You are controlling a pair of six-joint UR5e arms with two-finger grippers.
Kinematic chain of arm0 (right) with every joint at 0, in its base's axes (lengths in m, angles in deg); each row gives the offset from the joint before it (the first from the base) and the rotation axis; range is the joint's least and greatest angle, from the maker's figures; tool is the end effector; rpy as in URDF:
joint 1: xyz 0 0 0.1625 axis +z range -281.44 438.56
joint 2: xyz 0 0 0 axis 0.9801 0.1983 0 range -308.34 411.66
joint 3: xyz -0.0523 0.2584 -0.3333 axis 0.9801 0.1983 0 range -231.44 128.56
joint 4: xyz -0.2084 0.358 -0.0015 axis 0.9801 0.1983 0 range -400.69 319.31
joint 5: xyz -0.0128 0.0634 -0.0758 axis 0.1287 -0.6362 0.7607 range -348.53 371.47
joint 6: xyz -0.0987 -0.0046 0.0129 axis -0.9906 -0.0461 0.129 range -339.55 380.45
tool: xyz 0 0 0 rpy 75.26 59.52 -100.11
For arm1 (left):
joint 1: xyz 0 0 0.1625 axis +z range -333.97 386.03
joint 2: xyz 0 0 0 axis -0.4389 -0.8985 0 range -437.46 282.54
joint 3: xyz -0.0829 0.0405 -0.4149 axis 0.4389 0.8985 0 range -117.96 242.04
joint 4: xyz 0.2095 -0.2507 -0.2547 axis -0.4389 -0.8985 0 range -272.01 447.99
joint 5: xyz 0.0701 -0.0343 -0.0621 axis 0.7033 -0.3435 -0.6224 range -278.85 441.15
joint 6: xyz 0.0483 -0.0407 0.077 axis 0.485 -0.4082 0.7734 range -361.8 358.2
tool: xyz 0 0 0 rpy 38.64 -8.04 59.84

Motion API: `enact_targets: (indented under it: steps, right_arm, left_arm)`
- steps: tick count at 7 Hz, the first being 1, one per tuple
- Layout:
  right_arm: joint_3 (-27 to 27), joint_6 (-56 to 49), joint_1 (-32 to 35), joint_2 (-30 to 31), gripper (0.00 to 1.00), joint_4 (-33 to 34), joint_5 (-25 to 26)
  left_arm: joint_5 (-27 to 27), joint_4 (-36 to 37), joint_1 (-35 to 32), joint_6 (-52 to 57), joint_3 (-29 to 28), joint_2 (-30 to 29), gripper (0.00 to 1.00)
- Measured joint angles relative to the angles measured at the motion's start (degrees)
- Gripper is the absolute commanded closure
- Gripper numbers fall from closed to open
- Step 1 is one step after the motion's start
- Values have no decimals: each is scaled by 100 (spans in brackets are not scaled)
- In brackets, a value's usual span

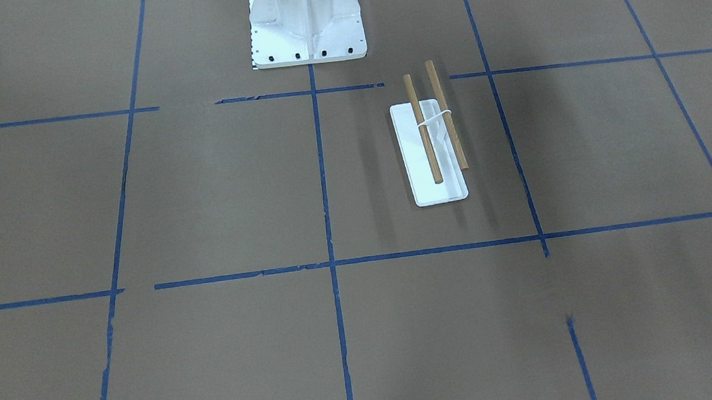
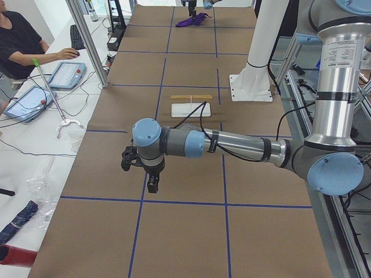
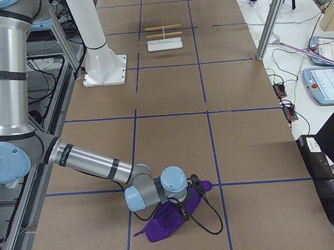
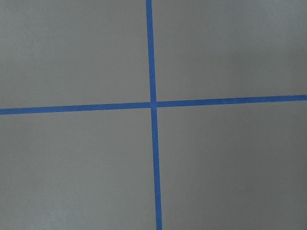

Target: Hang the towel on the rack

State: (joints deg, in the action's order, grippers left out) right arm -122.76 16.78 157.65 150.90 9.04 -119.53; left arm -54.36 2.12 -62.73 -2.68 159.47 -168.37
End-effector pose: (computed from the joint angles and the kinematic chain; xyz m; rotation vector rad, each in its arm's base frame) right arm -0.0075 -0.3974 0.8178 0.1614 -0.7274 -0.3197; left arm -0.0516 -0.5007 0.5929 0.0548 0.7951 0.0350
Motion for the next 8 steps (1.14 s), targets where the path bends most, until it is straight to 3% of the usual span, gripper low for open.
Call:
enact_targets:
  steps: [1, 2, 3, 8]
  right_arm:
    - [89, -62, -11, 17, 20, -21, 48]
    - [164, -80, -13, 21, 63, -35, 58]
    - [195, -84, -15, 23, 99, -42, 54]
    - [65, -310, 23, 41, 100, -271, -168]
  left_arm:
    - [-1, 0, 0, 2, -1, 3, 0]
    - [-1, -2, 0, 6, 1, 1, 0]
    - [-1, -6, 0, 8, 4, -2, 0]
    - [-1, -3, 0, 1, 54, -14, 0]
